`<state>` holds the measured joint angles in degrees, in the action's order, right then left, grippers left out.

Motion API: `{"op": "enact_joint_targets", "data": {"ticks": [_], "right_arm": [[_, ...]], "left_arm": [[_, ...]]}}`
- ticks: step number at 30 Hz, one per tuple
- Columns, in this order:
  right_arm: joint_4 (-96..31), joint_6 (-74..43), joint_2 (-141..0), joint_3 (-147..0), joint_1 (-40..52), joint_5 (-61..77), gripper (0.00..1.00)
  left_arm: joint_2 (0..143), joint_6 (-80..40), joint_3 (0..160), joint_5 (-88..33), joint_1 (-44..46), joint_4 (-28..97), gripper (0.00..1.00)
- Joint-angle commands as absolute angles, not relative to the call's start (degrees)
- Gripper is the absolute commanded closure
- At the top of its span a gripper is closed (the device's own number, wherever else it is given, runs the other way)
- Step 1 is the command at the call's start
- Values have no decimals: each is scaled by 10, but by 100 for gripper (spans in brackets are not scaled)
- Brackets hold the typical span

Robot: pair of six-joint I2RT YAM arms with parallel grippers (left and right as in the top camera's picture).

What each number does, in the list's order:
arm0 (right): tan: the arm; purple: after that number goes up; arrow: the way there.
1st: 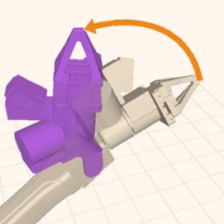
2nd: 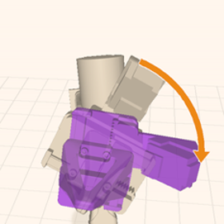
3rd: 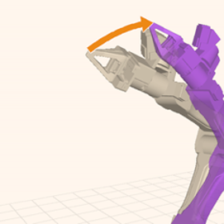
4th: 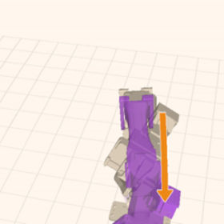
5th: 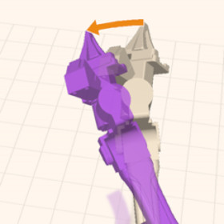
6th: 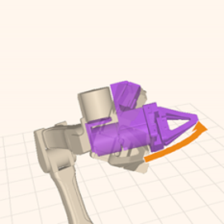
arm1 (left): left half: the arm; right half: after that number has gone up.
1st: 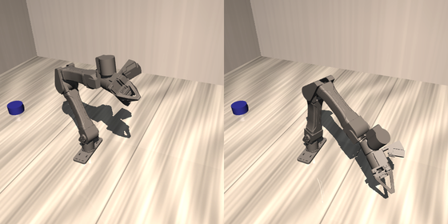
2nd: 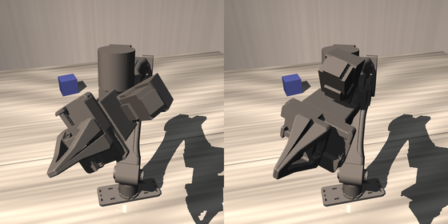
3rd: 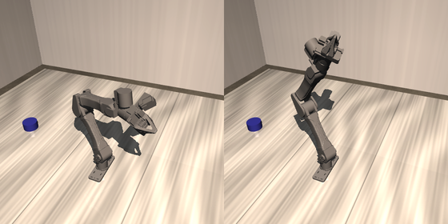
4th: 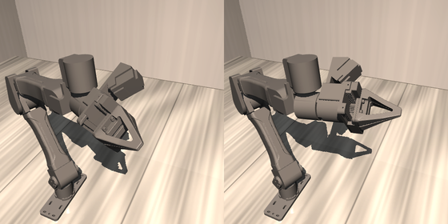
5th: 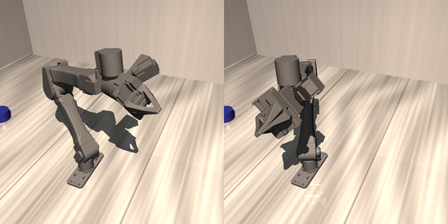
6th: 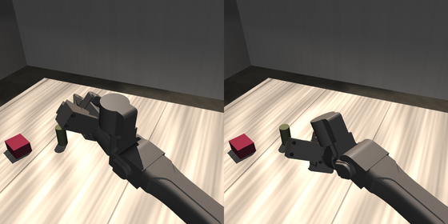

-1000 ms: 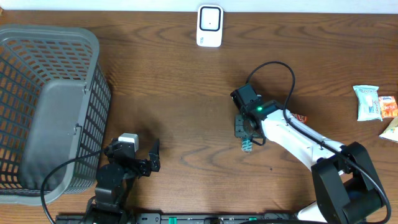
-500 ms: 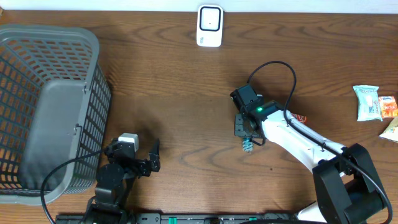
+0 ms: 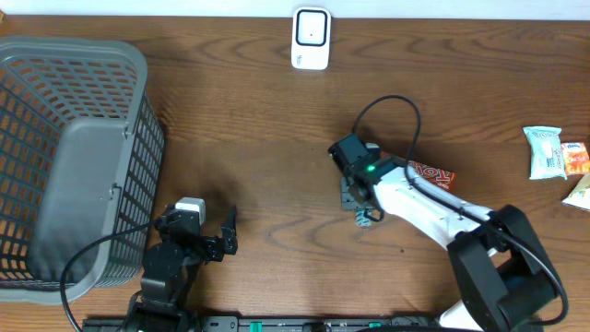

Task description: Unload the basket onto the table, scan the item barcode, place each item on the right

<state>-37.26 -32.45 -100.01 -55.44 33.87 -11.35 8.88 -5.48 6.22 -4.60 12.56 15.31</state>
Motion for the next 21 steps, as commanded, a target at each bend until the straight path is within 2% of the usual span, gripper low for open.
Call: {"op": "enact_joint_targets", "data": {"ticks": [1,5,8,9,13,17,21], "right_arm": [[-369,-321,-1013,-548,360,-140,58],[-369,-320,-1013,-548,380,-167,53],[-369,-296,-1013,-554,390,-173,54],[-369,-283,-1013,-560,397,-173,59],[-362,-273,-1013,-563,414,-170,68],[-362,-274,-1013,-562,422,-170,86],[-352,-274,-1013,-561,420,-168,87]], "left_arm": [[88,-45,50,-51,127,159,2],[88,-45,50,-51,127,159,2],[88,-45,50,-51,127,159,2],[88,-45,50,-51,127,159,2],[88,-45,50,-51,127,159,2],[88,-45,50,-51,127,159,2],[88,-45,50,-51,127,159,2]]}}
